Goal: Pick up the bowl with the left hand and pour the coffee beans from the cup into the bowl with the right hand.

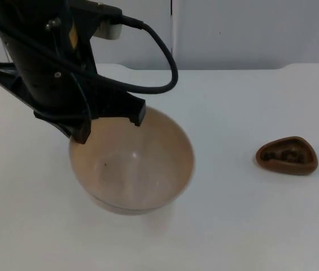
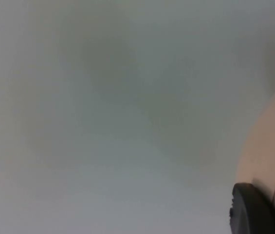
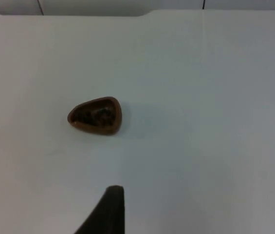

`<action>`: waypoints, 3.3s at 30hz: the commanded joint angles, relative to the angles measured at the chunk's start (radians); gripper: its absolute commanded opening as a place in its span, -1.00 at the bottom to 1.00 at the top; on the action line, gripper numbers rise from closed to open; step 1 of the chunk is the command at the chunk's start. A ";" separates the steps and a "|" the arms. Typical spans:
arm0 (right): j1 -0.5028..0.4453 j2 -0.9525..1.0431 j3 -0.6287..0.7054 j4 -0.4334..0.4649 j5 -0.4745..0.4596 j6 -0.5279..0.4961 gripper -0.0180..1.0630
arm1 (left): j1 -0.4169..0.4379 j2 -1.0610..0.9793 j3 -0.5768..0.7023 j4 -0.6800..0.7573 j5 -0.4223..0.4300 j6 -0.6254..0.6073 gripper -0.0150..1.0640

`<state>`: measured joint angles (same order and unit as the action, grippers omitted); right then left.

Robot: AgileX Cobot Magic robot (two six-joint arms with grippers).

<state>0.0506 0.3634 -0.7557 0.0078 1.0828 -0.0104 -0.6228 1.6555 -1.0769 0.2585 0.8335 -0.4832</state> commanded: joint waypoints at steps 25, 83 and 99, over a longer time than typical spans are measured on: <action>-0.006 0.984 -0.417 0.105 -0.041 -0.081 0.98 | -0.004 -0.009 -0.005 -0.004 -0.003 -0.012 -0.98; 0.258 1.637 -0.633 -0.136 -0.245 0.256 0.98 | -0.004 -0.009 -0.005 -0.007 -0.009 -0.012 -0.98; 0.248 1.698 -0.631 -0.137 -0.348 0.283 0.83 | -0.004 -0.009 -0.005 -0.011 -0.028 -0.012 -0.98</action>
<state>0.3036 2.0612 -1.3848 -0.1235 0.7449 0.2690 -0.6228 1.6555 -1.0769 0.2585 0.8172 -0.4877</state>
